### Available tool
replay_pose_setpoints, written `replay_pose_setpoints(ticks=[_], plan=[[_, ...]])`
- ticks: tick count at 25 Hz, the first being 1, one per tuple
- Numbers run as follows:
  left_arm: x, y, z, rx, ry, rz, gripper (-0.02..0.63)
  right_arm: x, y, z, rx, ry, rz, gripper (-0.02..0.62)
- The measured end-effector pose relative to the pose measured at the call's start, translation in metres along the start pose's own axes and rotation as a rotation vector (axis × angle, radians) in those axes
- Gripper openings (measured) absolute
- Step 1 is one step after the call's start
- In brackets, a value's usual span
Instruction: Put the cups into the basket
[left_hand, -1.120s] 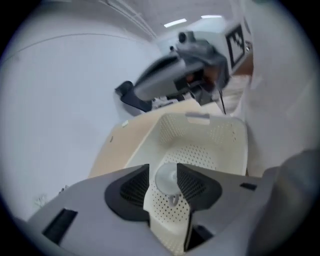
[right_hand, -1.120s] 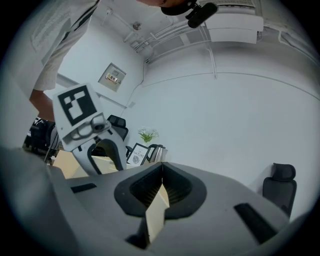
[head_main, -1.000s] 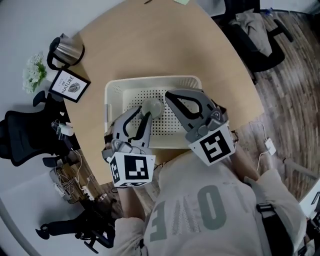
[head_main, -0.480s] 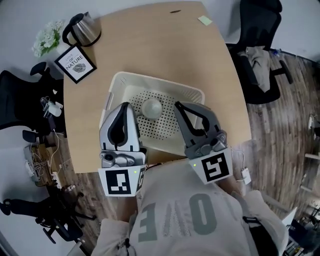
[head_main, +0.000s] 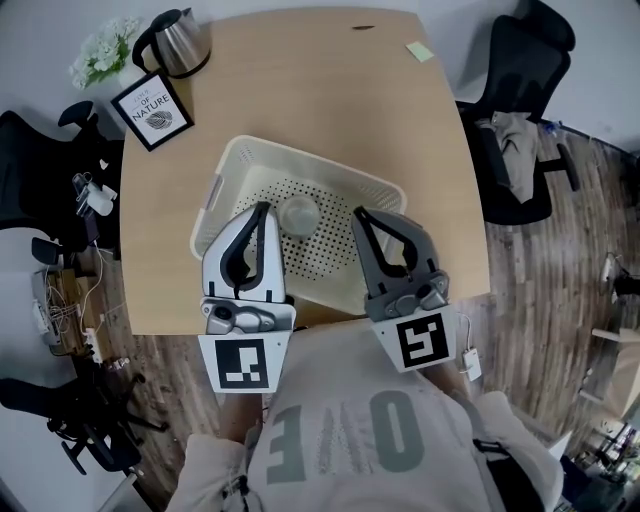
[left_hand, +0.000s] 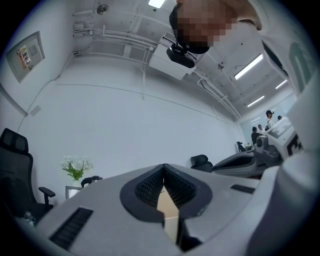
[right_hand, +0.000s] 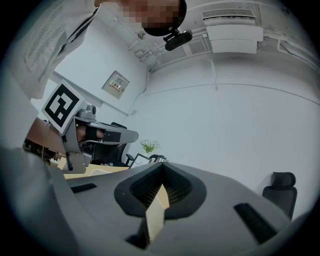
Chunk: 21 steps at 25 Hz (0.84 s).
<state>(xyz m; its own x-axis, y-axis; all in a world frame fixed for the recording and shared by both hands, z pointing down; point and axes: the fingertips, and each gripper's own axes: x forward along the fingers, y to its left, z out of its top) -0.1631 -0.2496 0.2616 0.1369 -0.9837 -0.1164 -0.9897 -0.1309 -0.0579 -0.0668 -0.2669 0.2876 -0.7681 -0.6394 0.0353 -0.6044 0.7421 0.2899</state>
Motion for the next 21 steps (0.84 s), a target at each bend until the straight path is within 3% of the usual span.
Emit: replay_pose_setpoints(ticks=[21], plan=[[-0.0048,-0.0023,-0.0090,0.034,0.043,0.010,0.009,0.0005,0.0061,-0.0042,-0.034,0.013,0.038,-0.002]])
